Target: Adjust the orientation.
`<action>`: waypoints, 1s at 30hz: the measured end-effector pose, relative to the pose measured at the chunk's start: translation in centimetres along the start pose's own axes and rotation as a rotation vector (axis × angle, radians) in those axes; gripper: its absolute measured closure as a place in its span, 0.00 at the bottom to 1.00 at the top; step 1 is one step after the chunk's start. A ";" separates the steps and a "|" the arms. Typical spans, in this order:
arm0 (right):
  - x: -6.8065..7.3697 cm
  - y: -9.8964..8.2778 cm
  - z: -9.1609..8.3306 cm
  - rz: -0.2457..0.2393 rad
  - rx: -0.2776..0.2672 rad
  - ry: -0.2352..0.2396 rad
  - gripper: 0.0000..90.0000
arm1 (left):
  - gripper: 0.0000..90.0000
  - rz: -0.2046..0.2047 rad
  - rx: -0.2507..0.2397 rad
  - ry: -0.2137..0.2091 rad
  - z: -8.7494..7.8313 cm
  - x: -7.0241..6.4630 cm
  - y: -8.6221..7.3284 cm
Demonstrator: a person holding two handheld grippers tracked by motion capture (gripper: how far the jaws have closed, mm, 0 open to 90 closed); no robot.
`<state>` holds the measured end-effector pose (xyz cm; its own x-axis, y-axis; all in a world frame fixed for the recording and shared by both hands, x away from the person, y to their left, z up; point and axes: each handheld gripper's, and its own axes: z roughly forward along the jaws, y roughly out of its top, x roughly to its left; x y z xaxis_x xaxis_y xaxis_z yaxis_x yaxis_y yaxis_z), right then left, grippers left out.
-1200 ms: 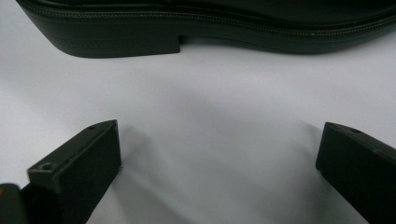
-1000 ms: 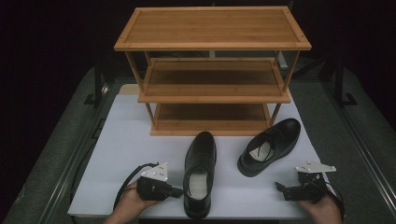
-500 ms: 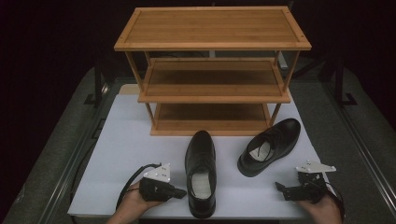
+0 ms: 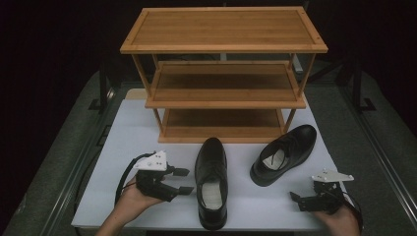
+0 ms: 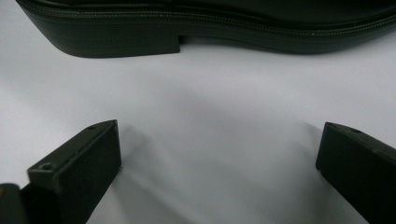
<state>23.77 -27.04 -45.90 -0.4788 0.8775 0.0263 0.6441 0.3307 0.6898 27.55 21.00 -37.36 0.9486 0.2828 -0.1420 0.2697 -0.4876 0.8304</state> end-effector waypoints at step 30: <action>0.0 0.0 0.0 -0.001 -0.002 0.001 0.00 | 0.36 0.030 -0.024 0.073 5.8 2.9 1.9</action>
<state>23.78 -27.06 -45.92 -0.4795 0.8771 0.0263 0.6424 0.3305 0.6915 31.81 16.08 -39.33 0.9412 0.3286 -0.0780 0.2366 -0.4767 0.8466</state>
